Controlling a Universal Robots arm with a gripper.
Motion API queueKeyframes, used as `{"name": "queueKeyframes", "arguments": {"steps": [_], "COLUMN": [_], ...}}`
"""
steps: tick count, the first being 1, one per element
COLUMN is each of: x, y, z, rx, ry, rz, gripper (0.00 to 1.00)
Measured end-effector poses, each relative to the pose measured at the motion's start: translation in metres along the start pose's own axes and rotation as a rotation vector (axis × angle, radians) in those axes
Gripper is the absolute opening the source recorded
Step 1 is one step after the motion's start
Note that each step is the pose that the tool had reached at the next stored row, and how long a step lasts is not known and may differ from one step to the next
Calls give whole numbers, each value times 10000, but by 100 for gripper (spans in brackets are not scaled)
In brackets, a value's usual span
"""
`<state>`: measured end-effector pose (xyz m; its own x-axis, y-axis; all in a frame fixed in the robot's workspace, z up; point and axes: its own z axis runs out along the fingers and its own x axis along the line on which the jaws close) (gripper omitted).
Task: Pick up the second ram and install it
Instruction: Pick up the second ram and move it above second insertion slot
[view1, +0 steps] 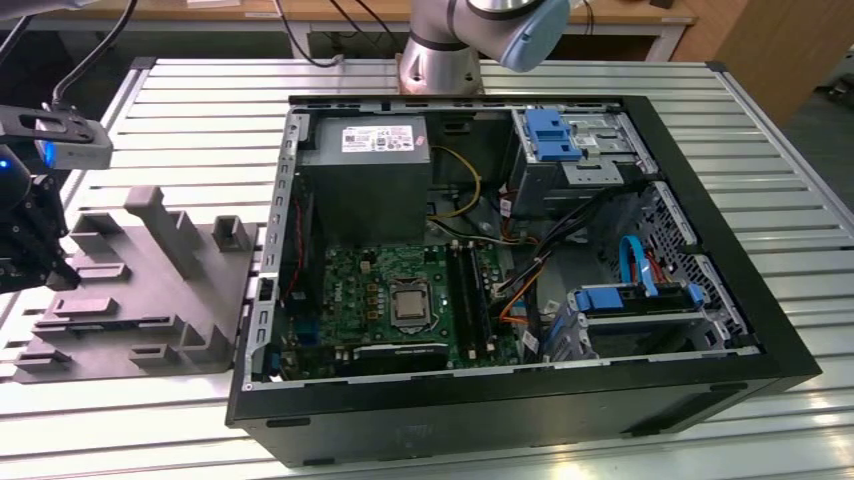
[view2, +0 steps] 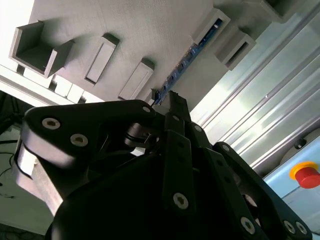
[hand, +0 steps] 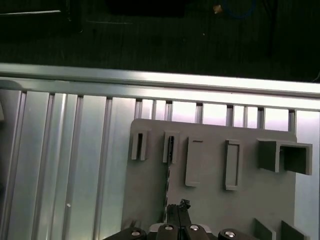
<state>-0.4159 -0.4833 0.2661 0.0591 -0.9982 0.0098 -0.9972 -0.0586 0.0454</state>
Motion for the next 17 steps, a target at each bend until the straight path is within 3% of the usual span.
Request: {"name": "queueKeyframes", "arguments": {"steps": [9, 17], "x": [0, -1], "y": [9, 16], "z": [44, 101], "rx": [63, 68], "ry": [1, -26], "rz": [56, 686], "gripper": [10, 10]}}
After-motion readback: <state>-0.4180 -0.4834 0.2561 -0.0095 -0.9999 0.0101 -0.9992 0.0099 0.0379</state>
